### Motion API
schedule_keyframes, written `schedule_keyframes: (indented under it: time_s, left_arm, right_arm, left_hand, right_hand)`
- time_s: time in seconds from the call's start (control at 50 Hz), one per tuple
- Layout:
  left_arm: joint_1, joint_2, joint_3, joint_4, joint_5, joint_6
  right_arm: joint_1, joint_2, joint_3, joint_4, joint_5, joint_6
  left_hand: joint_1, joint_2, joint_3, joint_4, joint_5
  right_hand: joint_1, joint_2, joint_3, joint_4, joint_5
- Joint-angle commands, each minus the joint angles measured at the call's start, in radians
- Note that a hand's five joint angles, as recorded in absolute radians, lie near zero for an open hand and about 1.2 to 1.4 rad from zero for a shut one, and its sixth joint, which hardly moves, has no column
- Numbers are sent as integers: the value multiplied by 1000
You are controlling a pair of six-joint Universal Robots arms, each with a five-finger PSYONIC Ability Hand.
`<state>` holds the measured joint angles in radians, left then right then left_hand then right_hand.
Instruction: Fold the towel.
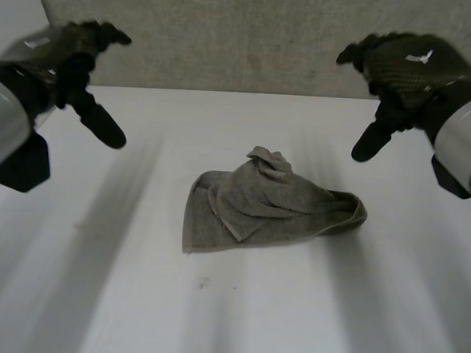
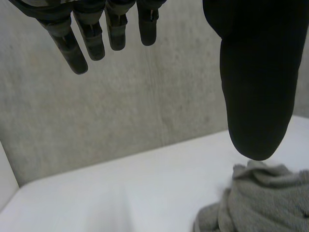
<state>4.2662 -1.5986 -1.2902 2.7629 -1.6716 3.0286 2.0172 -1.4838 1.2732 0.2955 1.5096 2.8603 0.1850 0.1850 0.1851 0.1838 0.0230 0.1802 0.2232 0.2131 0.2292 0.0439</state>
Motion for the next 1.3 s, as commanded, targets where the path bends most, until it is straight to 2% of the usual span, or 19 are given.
schedule_keyframes:
  time_s: [0.02,0.18,0.26,0.34,0.44,0.46,0.5,0.52,0.56,0.58,0.6,0.62,0.66,0.82,0.88,0.92,1.08,1.3]
  left_arm:
    - [-87,-197,17,56,0,-1]
    - [-111,-412,54,188,-3,2]
    - [-114,-504,75,192,-2,1]
    - [-114,-521,62,187,-2,-1]
    - [-115,-514,10,182,-2,-1]
    - [-115,-514,9,182,-2,-1]
    - [-115,-508,-17,182,-3,-1]
    - [-115,-508,-17,182,-3,-1]
    - [-117,-498,-38,184,-3,-1]
    - [-117,-498,-38,184,-3,-1]
    - [-117,-491,-50,184,-2,-1]
    - [-120,-482,-66,184,-2,-2]
    - [-129,-469,-79,184,-2,-4]
    - [-201,-431,-153,192,-8,-30]
    - [-227,-428,-164,198,-13,-62]
    - [-243,-431,-152,199,-13,-109]
    - [-259,-455,-121,202,-11,-159]
    - [-273,-512,-61,214,-16,-162]
  right_arm:
    - [-6,137,-32,16,12,-70]
    - [-17,284,-37,11,0,-108]
    - [-47,384,6,-10,0,-203]
    - [-63,439,52,-85,-2,-263]
    - [-95,479,185,-355,-11,-381]
    - [-95,479,186,-355,-11,-381]
    - [-97,503,225,-470,-11,-447]
    - [-97,504,225,-470,-11,-447]
    - [-97,523,241,-536,-19,-490]
    - [-97,524,241,-536,-19,-490]
    - [-97,539,238,-552,-22,-501]
    - [-97,545,230,-555,-25,-504]
    - [-97,542,222,-555,-25,-507]
    - [-75,410,216,-535,0,-470]
    - [-35,338,201,-472,20,-417]
    - [6,274,149,-379,46,-324]
    - [41,224,11,-115,49,-96]
    - [98,120,-29,-42,41,51]
  left_hand:
    - [55,55,55,56,42]
    - [58,58,58,59,45]
    - [58,58,58,59,45]
    - [58,58,58,59,45]
    - [55,55,55,56,42]
    - [55,55,55,56,42]
    - [52,52,52,53,39]
    - [52,52,52,53,39]
    - [49,49,49,50,37]
    - [49,49,49,50,37]
    - [49,49,49,50,37]
    - [46,46,46,47,34]
    - [46,46,46,47,34]
    - [117,117,116,118,104]
    - [143,143,143,144,130]
    - [143,143,143,144,130]
    - [140,140,140,141,128]
    - [140,140,140,141,128]
  right_hand:
    - [-6,-49,-39,-55,-44]
    - [-6,-49,-39,-55,-44]
    - [31,-12,-2,-18,-8]
    - [107,64,74,58,69]
    - [444,401,411,395,406]
    - [445,402,412,396,407]
    - [792,749,760,743,754]
    - [794,751,761,745,756]
    - [993,950,960,944,955]
    - [994,951,961,945,956]
    - [1154,1111,1121,1105,1116]
    - [1215,1172,1183,1166,1177]
    - [1216,1173,1183,1167,1178]
    - [1216,1173,1183,1167,1178]
    - [1216,1173,1183,1167,1178]
    - [1216,1173,1183,1167,1178]
    - [1216,1173,1183,1167,1178]
    - [1216,1173,1183,1167,1178]
